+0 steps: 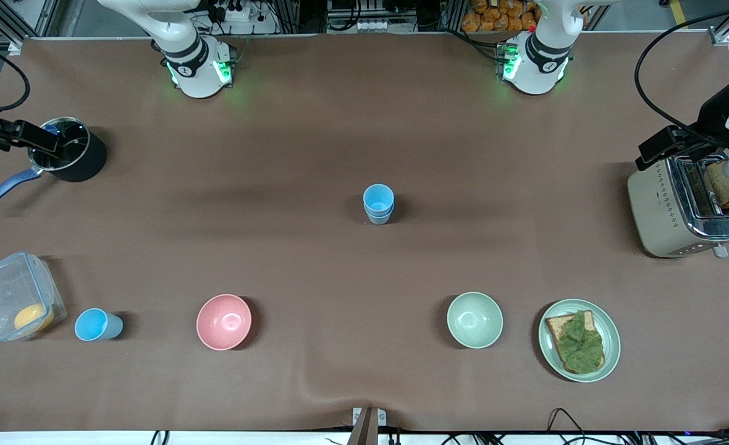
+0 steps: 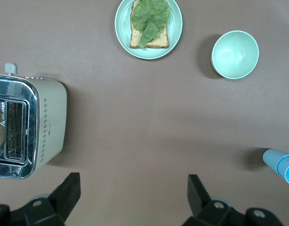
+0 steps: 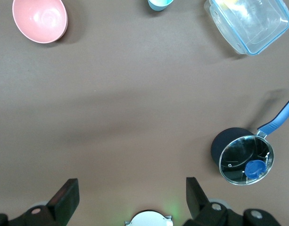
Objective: Stack blue cups with both arms
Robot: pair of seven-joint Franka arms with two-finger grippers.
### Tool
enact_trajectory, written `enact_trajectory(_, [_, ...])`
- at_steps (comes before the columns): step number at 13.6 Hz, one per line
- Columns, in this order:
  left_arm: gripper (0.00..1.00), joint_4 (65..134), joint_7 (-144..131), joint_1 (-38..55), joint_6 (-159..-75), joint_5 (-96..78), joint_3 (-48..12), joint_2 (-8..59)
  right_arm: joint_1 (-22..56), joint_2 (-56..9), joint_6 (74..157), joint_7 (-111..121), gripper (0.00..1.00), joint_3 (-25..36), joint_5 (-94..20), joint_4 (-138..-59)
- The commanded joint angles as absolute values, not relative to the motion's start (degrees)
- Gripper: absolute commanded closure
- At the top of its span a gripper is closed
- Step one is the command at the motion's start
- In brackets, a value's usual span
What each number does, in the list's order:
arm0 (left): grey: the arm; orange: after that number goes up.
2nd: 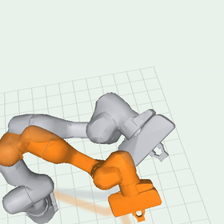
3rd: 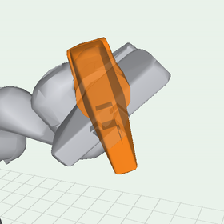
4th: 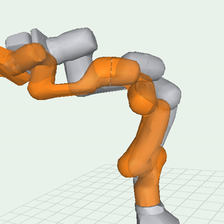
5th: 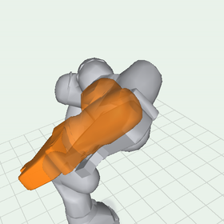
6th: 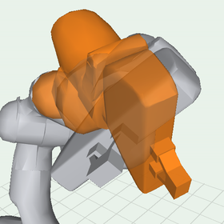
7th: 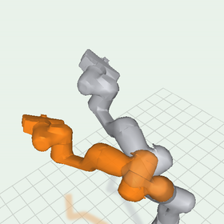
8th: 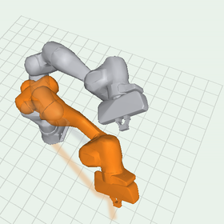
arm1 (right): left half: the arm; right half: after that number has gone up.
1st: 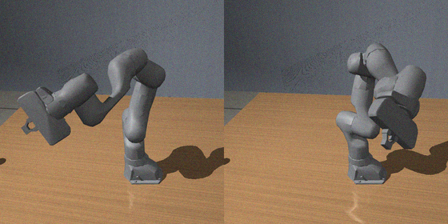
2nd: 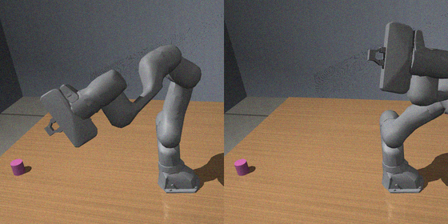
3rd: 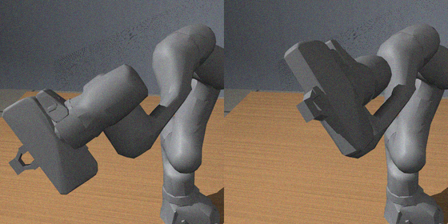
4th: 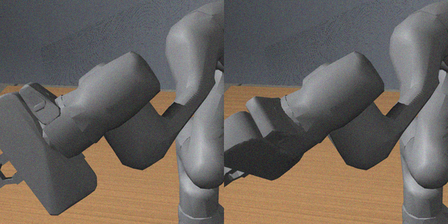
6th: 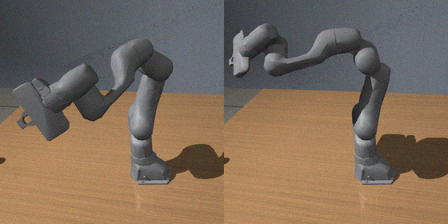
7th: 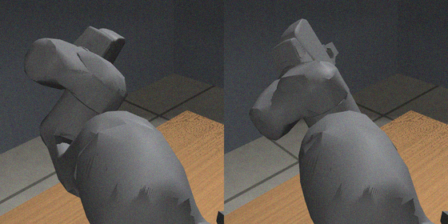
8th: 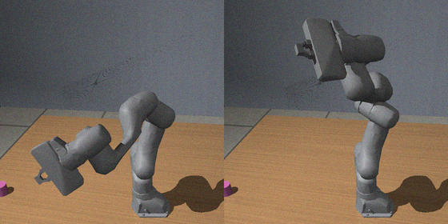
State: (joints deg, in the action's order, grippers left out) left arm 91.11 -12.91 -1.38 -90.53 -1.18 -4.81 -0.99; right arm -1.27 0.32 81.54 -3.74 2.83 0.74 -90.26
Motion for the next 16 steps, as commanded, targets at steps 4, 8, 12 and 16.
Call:
enact_trajectory(4, [0.00, 89.47, -11.43, -2.46, -90.18, -1.32, -4.57, 0.35, -2.46, 0.18, 80.86, -3.25, 0.00, 1.93, 0.70, -89.65])
enact_trajectory(8, [0.00, 89.65, -11.51, -1.85, -90.09, -1.14, -5.27, 0.00, -2.55, 0.18, 80.86, -3.25, 0.00, 1.93, 0.70, -89.74])
enact_trajectory(12, [0.00, 89.65, -11.78, -1.58, -90.18, 0.43, -9.39, 0.09, -2.55, 0.18, 80.86, -3.25, 0.00, 1.93, 0.70, -89.74])
enact_trajectory(16, [0.00, 89.82, -11.69, -1.84, -90.18, 1.05, -10.37, 0.09, -2.55, 0.18, 80.86, -3.25, 0.00, 1.93, 0.70, -89.74])
